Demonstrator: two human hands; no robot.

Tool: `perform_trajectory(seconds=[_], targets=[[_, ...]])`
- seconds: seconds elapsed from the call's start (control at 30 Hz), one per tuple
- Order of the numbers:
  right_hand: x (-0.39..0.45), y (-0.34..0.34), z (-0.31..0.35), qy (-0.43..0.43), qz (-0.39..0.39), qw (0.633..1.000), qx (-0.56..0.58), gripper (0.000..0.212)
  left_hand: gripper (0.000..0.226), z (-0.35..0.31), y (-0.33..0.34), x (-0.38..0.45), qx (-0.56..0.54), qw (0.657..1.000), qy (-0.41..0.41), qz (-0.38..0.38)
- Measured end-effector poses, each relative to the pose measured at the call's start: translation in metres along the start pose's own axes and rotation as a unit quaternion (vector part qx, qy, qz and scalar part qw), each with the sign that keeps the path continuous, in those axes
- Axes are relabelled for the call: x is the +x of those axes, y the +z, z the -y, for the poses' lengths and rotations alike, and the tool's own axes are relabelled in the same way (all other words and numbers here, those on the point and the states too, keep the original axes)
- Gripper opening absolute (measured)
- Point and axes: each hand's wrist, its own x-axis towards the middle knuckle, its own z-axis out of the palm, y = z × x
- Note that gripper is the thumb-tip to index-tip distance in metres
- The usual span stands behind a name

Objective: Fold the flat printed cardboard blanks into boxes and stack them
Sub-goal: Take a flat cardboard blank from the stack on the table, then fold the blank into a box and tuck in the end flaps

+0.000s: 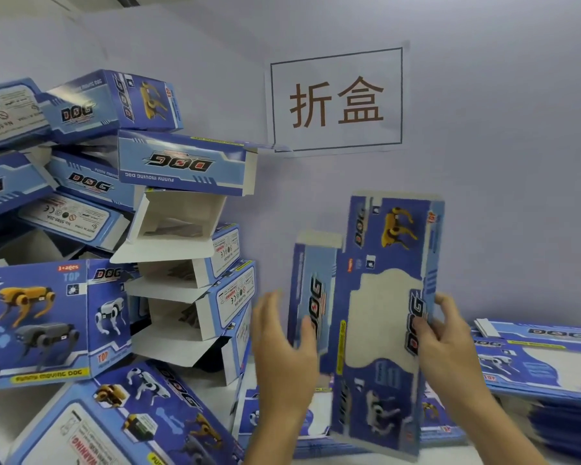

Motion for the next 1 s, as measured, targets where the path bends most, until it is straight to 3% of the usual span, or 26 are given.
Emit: perform_trajectory(seconds=[0.1, 0.2, 0.37, 0.5, 0.63, 0.73, 0.83, 0.9, 1.0], targets=[[0.0, -0.004, 0.006, -0.001, 0.039, 0.999, 0.016, 0.027, 0.068, -0.005, -0.009, 0.007, -0.067, 0.997, -0.042, 0.022], [-0.006, 0.001, 0.008, -0.004, 0.077, 0.996, 0.046, 0.02, 0.056, -0.006, -0.005, 0.005, -0.144, 0.985, -0.061, 0.073], [-0.013, 0.009, 0.013, -0.011, 0.089, 0.995, 0.048, 0.051, 0.088, 0.0, 0.0, -0.002, -0.134, 0.987, -0.038, 0.077], [-0.014, 0.01, 0.016, -0.018, 0.107, 0.992, 0.07, 0.053, 0.1, -0.004, 0.0, 0.0, -0.13, 0.985, -0.034, 0.109], [-0.021, 0.024, 0.019, -0.009, 0.16, 0.981, 0.114, 0.052, 0.075, -0.016, 0.009, -0.011, -0.151, 0.973, -0.007, 0.176], [-0.021, 0.027, 0.018, 0.004, 0.168, 0.972, 0.163, 0.047, 0.06, -0.02, 0.015, -0.016, -0.154, 0.971, 0.012, 0.184], [-0.018, 0.019, 0.02, 0.019, 0.175, 0.971, 0.159, 0.044, 0.062, -0.018, 0.012, -0.01, -0.143, 0.979, 0.025, 0.144], [-0.018, 0.02, 0.025, 0.019, 0.168, 0.979, 0.118, 0.061, 0.074, -0.016, 0.01, -0.007, -0.13, 0.988, 0.016, 0.077], [-0.021, 0.033, 0.032, -0.013, 0.086, 0.996, 0.012, 0.084, 0.083, -0.012, 0.005, -0.003, -0.065, 0.997, 0.001, -0.042]])
